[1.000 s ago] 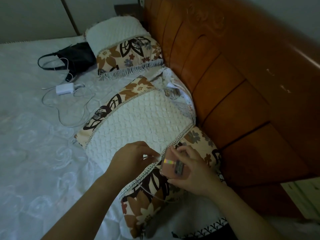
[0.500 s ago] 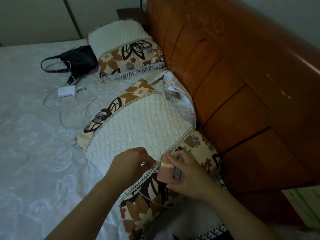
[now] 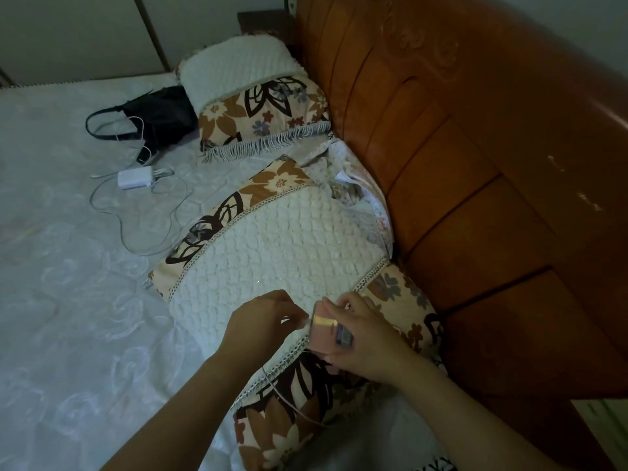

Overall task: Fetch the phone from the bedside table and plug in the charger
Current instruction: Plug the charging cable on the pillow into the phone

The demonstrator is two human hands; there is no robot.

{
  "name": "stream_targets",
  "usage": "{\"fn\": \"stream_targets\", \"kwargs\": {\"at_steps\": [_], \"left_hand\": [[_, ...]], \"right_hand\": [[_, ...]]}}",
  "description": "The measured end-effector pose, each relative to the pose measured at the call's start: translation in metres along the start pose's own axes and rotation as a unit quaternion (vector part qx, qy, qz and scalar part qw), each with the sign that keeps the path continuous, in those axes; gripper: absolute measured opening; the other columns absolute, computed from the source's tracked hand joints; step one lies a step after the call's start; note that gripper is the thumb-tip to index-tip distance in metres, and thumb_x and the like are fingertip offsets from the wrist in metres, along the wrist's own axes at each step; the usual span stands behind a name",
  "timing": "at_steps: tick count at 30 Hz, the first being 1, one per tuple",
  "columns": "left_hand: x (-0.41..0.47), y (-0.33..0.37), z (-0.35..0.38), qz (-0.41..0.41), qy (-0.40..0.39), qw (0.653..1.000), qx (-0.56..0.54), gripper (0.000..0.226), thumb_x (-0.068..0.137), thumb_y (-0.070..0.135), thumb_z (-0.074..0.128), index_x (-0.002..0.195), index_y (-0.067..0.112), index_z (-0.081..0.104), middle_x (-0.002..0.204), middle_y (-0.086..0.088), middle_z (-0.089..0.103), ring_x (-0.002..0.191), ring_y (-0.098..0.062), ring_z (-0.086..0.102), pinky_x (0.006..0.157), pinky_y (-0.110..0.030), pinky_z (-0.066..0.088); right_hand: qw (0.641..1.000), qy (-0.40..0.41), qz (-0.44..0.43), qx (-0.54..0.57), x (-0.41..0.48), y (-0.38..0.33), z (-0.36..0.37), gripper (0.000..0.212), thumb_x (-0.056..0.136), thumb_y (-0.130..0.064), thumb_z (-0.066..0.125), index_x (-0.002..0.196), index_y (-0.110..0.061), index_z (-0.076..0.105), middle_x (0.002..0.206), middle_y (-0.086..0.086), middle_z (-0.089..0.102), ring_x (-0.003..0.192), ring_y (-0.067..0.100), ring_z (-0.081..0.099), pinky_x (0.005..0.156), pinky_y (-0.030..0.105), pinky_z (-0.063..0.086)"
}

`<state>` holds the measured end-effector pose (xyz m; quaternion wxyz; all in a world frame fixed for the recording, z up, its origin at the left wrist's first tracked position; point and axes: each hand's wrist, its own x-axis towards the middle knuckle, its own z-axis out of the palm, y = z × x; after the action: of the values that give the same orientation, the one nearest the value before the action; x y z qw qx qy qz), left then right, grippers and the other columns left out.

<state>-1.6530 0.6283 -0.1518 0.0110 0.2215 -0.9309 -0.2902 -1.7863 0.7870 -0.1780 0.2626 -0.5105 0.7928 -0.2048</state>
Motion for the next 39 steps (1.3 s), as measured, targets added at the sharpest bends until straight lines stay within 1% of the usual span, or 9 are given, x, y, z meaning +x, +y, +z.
{"fn": "stream_targets", "kwargs": {"at_steps": [9, 13, 15, 20, 25, 29, 33, 36, 39], "left_hand": [[0.062, -0.021, 0.010, -0.001, -0.009, 1.000, -0.007, 0.011, 0.083, 0.033, 0.062, 0.089, 0.032, 0.071, 0.091, 0.012, 0.064, 0.071, -0.003, 0.051, 0.059, -0.026, 0.044], [0.088, -0.042, 0.010, -0.019, 0.002, 1.000, -0.021, 0.011, 0.082, 0.033, 0.064, 0.090, 0.033, 0.071, 0.090, 0.014, 0.065, 0.067, 0.001, 0.049, 0.057, -0.018, 0.041], [0.102, -0.052, 0.013, -0.037, 0.013, 0.999, -0.033, 0.012, 0.082, 0.034, 0.064, 0.092, 0.032, 0.071, 0.089, 0.013, 0.065, 0.068, 0.000, 0.052, 0.060, -0.020, 0.045], [0.132, -0.074, 0.021, -0.077, 0.004, 0.997, -0.030, 0.014, 0.083, 0.032, 0.063, 0.096, 0.031, 0.070, 0.090, 0.007, 0.065, 0.073, -0.007, 0.057, 0.066, -0.032, 0.051], [0.143, -0.096, 0.034, -0.113, -0.026, 0.993, -0.025, 0.016, 0.085, 0.031, 0.060, 0.098, 0.027, 0.070, 0.096, 0.004, 0.068, 0.076, -0.008, 0.056, 0.068, -0.027, 0.048], [0.143, -0.103, 0.047, -0.093, -0.026, 0.994, -0.047, 0.028, 0.080, 0.028, 0.066, 0.108, 0.022, 0.066, 0.111, 0.000, 0.065, 0.096, -0.014, 0.059, 0.081, -0.029, 0.048], [0.143, -0.096, 0.061, -0.058, -0.039, 0.997, -0.015, 0.051, 0.076, 0.030, 0.070, 0.124, 0.025, 0.054, 0.132, 0.001, 0.054, 0.114, -0.018, 0.051, 0.088, -0.032, 0.048], [0.147, -0.089, 0.071, -0.040, -0.045, 0.998, -0.001, 0.062, 0.074, 0.037, 0.071, 0.131, 0.028, 0.047, 0.139, 0.004, 0.047, 0.122, -0.016, 0.046, 0.091, -0.034, 0.048], [0.151, -0.083, 0.077, -0.041, -0.063, 0.997, 0.017, 0.069, 0.074, 0.040, 0.069, 0.136, 0.028, 0.040, 0.145, 0.006, 0.040, 0.129, -0.014, 0.037, 0.096, -0.032, 0.043]], "right_hand": [[0.998, 0.010, 0.014, 0.052, 0.048, 0.032, -0.001, 0.088, 0.069, -0.044, 0.068, 0.143, -0.028, 0.024, 0.117, -0.015, 0.020, 0.114, 0.010, 0.028, 0.093, 0.028, 0.039], [0.999, -0.006, 0.002, 0.046, 0.087, 0.047, -0.005, 0.090, 0.069, -0.046, 0.069, 0.144, -0.026, 0.024, 0.127, -0.006, 0.028, 0.116, 0.011, 0.028, 0.094, 0.028, 0.037], [0.999, -0.023, -0.012, 0.037, 0.113, 0.058, -0.008, 0.090, 0.070, -0.043, 0.071, 0.144, -0.025, 0.025, 0.131, -0.002, 0.030, 0.117, 0.013, 0.029, 0.095, 0.030, 0.037], [0.997, -0.057, -0.033, 0.045, 0.158, 0.083, -0.003, 0.082, 0.073, -0.032, 0.071, 0.144, -0.021, 0.029, 0.136, 0.000, 0.032, 0.123, 0.016, 0.030, 0.098, 0.026, 0.031], [0.998, -0.045, -0.029, 0.026, 0.168, 0.106, 0.012, 0.078, 0.074, -0.044, 0.072, 0.139, -0.017, 0.039, 0.145, 0.004, 0.035, 0.132, 0.019, 0.031, 0.103, 0.022, 0.021], [1.000, 0.019, -0.025, 0.000, 0.155, 0.119, 0.021, 0.069, 0.079, -0.055, 0.060, 0.135, -0.018, 0.045, 0.144, 0.003, 0.041, 0.132, 0.022, 0.035, 0.104, 0.033, 0.020], [0.999, 0.025, 0.020, -0.028, 0.149, 0.129, 0.026, 0.073, 0.076, -0.068, 0.048, 0.136, -0.028, 0.041, 0.149, -0.005, 0.032, 0.137, 0.017, 0.025, 0.108, 0.047, 0.012], [0.999, 0.009, 0.038, -0.011, 0.144, 0.139, 0.023, 0.075, 0.075, -0.066, 0.054, 0.139, -0.031, 0.036, 0.151, -0.007, 0.027, 0.139, 0.017, 0.018, 0.109, 0.041, 0.009], [1.000, -0.004, 0.026, 0.004, 0.143, 0.143, 0.021, 0.076, 0.077, -0.060, 0.057, 0.141, -0.025, 0.035, 0.151, -0.002, 0.028, 0.139, 0.021, 0.021, 0.113, 0.039, 0.017]]}}
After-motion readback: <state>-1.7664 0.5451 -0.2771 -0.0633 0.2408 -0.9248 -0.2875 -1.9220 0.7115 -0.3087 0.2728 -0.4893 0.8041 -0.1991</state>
